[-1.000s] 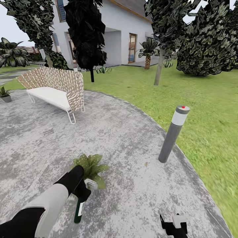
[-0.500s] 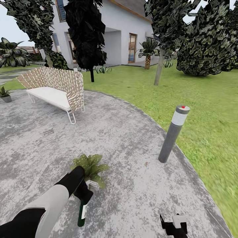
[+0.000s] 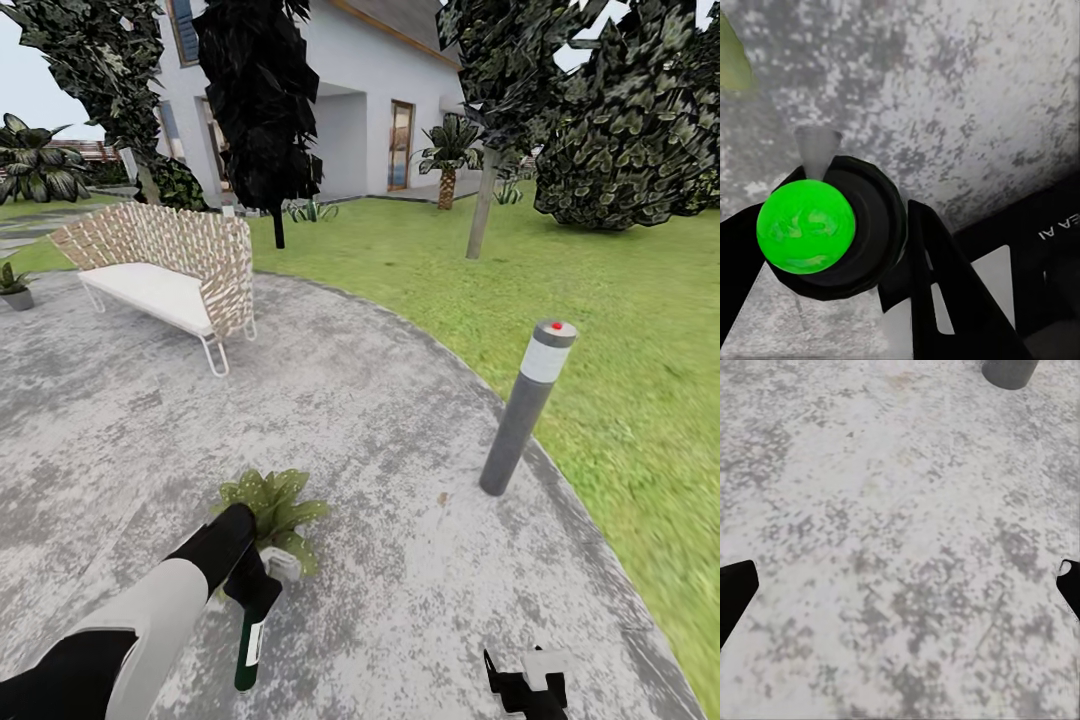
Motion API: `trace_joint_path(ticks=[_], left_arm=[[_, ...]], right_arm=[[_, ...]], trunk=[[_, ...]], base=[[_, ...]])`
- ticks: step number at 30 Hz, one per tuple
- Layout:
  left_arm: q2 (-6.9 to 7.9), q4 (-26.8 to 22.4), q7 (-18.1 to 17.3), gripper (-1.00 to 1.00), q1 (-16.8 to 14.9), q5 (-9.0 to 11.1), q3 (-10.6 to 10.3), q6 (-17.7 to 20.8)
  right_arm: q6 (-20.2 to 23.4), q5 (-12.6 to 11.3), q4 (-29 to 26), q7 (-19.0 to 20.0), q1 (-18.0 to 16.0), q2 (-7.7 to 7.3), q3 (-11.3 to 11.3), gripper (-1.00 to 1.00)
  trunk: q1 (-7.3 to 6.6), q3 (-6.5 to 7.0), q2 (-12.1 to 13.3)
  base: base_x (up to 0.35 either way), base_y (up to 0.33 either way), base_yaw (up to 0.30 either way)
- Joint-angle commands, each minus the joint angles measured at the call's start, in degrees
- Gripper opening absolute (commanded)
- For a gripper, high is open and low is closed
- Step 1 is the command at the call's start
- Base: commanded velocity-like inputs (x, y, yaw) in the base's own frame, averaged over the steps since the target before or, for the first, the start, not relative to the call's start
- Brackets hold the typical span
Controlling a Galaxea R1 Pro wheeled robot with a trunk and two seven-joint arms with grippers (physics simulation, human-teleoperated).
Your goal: Pick up the pesticide atomizer in the garden and spray insectifuge to fully cover both potted plants in the garden.
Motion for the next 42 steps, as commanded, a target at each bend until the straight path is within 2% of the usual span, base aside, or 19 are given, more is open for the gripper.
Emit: trace_joint_path(ticks=[1,8,15,21,26,33,42], left_arm=[[-0.06,0.0,-0.5,-1.0,0.0,-0.6,0.1,0.2],[-0.1,0.2,-0.3,-1.0,0.2,-0.8,0.1,0.2],[0.57,-0.1,-0.4,-1.0,1.6,-0.8,-0.1,0.1],[0.69,-0.6,-0.6,-1.0,0.4,-0.8,0.0,0.5],[2.53,-0.5,-0.7,-1.0,-0.7,-0.8,0.0,0.6],[5.08,-0.3,-0.8,-1.0,-0.6,-0.7,0.0,0.4],[5.28,-0.5,-0.8,-1.0,-0.6,-0.9,-0.1,0.4]], right_arm=[[-0.2,0.5,0.1,0.1,0.0,0.0,-0.5,1.0],[-0.2,0.5,0.1,0.1,0.0,0.0,-0.5,1.0],[-0.2,0.5,0.1,0.1,0.0,0.0,-0.5,1.0],[-0.2,0.5,0.1,0.1,0.0,0.0,-0.5,1.0],[-0.2,0.5,0.1,0.1,0.0,0.0,-0.5,1.0],[-0.2,0.5,0.1,0.1,0.0,0.0,-0.5,1.0],[-0.2,0.5,0.1,0.1,0.0,-0.05,-0.5,1.0]], trunk=[[0.02,-0.05,0.0],[0.02,-0.05,0.0],[0.02,-0.05,0.0],[0.02,-0.05,0.0],[0.02,-0.05,0.0],[0.02,-0.05,0.0],[0.02,-0.05,0.0]], base=[[0.291,0.0,0.0],[0.059,0.0,0.0],[0.0,0.0,0.0],[0.0,0.0,0.0],[0.0,0.0,0.0],[0.0,0.0,0.0],[0.092,0.105,0.0]])
